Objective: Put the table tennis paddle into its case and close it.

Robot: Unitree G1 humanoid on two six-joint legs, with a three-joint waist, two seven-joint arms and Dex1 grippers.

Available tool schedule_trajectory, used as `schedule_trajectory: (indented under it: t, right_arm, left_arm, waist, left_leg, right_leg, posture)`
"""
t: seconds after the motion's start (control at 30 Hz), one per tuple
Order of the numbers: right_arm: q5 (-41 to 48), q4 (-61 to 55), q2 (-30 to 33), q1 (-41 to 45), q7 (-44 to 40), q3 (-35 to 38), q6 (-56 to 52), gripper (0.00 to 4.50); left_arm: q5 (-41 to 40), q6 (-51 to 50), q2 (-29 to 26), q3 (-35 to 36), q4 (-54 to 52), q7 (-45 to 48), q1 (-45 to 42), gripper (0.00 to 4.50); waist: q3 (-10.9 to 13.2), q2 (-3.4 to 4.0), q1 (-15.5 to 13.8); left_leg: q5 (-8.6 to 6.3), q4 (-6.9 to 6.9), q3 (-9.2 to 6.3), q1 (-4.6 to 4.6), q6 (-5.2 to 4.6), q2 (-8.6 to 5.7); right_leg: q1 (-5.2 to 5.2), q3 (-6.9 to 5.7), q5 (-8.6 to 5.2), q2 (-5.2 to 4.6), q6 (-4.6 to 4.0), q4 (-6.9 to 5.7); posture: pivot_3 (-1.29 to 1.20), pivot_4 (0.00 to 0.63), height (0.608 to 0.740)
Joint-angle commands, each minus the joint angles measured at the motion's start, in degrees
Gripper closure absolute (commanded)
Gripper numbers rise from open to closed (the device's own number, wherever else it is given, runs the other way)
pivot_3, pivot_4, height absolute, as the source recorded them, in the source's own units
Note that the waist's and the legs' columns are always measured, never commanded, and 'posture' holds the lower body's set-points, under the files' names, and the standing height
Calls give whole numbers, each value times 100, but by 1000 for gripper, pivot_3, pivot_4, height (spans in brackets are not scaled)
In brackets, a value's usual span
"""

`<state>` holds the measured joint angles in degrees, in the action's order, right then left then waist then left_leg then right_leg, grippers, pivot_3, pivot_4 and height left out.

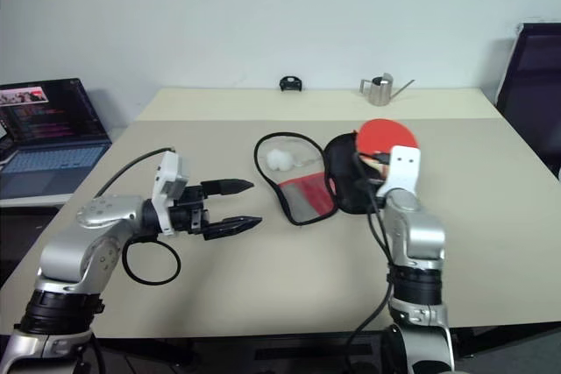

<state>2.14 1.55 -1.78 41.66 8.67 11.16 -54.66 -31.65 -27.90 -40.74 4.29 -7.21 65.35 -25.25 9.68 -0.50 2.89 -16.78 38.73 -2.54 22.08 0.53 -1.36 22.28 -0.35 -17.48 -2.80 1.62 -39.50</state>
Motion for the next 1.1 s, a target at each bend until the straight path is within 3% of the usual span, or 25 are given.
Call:
schedule_trajectory:
  t: [0.03,0.4,0.97,1.1]
  right_arm:
    - [-6,480,15,400,-57,-180,712,3398]
    - [-225,2394,351,845,-136,-466,2073,3398]
    - [-87,2751,217,834,-21,-454,1918,3398]
    - [-55,2751,201,860,49,-440,1953,2207]
  left_arm:
    - [-145,-10,-8,122,-258,-68,-41,0]
    - [-155,-24,-3,113,-329,-103,-33,0]
    - [-138,-3,4,100,-313,-99,-69,0]
    - [-131,3,8,91,-308,-98,-74,0]
  waist:
    - [0,0,-12]
    - [1,1,-1]
    - [1,0,25]
    - [0,0,25]
  left_leg:
    - [0,0,0,1,0,0]
    - [1,-2,0,7,3,0]
    - [1,-2,0,7,3,2]
    - [1,-2,0,7,3,2]
  right_leg:
    - [0,-1,0,0,0,1]
    - [1,-4,0,-2,0,12]
    - [1,-3,0,-2,0,10]
    - [1,-3,0,-2,0,10]
  posture:
    - [0,150,740]
    - [0,150,740]
    - [0,150,740]
    - [0,150,740]
